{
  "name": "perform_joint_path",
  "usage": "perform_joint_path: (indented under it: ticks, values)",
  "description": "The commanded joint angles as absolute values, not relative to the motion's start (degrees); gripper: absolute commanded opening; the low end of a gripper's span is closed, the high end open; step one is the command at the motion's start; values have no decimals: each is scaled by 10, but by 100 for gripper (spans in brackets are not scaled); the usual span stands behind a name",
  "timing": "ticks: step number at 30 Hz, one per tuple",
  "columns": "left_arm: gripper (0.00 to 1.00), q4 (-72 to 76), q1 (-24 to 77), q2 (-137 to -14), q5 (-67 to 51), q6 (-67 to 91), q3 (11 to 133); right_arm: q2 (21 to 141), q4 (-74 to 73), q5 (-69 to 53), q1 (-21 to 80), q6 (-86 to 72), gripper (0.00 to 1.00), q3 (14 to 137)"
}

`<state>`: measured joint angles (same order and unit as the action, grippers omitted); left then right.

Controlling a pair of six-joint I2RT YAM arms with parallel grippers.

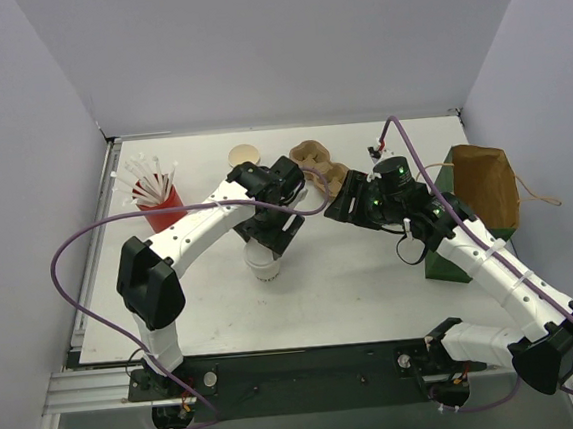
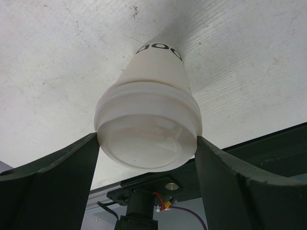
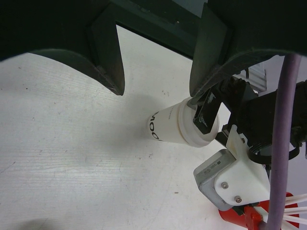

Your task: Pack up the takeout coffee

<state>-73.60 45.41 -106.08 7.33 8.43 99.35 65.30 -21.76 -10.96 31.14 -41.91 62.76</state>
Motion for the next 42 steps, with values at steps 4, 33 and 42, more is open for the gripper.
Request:
perform_joint_path:
  ticks: [4,33,42]
  values:
    - [77,-741,459,-1066,77,78,991,651,-216,-113,309,-415,52,630]
    - [81,-679,459,-1055,62,93,911,649,-215,-113,309,-417,51,617]
    - [81,-717,458,-1045,92,93,976,649,-215,-113,311,-419,51,621]
